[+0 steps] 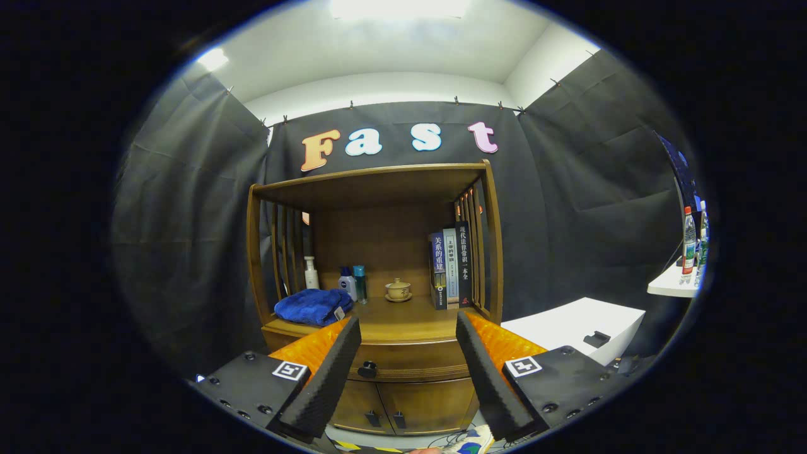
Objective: Pull open the drawer, take out the items inside it, and place them on the countertop above the cabinet.
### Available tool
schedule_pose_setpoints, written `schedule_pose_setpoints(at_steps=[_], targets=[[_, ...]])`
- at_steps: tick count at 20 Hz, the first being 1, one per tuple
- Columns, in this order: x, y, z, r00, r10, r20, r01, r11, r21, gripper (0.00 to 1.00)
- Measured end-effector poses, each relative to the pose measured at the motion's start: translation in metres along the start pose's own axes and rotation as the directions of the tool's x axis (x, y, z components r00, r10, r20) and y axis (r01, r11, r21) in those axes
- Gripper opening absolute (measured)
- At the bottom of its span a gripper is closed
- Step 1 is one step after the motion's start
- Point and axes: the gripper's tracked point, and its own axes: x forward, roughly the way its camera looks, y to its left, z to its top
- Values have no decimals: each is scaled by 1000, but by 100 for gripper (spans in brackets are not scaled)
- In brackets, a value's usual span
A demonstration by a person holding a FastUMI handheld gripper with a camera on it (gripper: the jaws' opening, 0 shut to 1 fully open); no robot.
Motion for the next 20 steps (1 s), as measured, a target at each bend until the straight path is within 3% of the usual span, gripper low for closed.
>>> schedule_pose_setpoints(at_steps=[13, 17, 20], targets=[[10, 8, -2, 1000, 5, -12, -5, 1000, 1, 97], [47, 32, -3, 1000, 28, 2, -28, 999, -25, 97], [89, 62, -37, 998, 51, -24, -51, 999, 3, 97]])
